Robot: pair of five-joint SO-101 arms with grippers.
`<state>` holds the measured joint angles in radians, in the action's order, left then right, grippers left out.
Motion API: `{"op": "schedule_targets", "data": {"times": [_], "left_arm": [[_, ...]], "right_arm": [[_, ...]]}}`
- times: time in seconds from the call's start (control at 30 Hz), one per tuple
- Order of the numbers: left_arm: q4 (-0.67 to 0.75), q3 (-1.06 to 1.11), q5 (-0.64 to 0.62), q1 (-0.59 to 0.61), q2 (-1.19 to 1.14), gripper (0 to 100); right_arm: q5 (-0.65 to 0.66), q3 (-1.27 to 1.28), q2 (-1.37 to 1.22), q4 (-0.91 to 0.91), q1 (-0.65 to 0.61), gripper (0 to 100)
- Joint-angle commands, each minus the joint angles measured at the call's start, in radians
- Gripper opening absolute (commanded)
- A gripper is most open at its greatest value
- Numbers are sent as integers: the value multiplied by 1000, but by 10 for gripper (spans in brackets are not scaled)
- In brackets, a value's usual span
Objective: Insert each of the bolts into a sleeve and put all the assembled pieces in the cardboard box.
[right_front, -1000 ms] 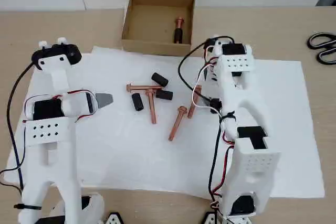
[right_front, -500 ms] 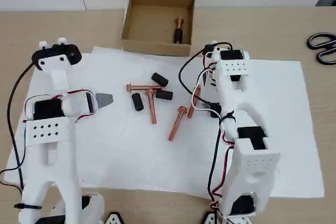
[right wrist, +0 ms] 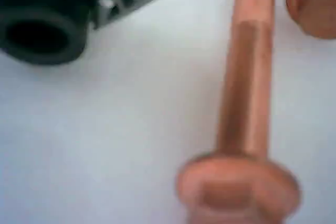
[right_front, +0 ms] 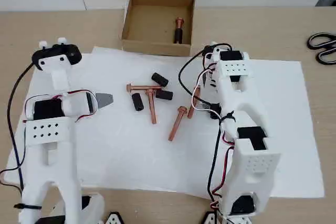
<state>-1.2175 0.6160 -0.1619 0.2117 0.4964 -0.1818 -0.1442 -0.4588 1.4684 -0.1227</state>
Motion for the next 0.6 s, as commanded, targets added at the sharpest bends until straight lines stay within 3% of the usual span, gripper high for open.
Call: {"op": "schedule_targets", "data": {"times": [0.0,0.57], "left_arm": [[-3,-39,5,-6,23,334],[-2,-18,5,-6,23,334]], "right_arm": [[9,0,48,7,5,184],[48,-3,-59,-4,5,154]]}}
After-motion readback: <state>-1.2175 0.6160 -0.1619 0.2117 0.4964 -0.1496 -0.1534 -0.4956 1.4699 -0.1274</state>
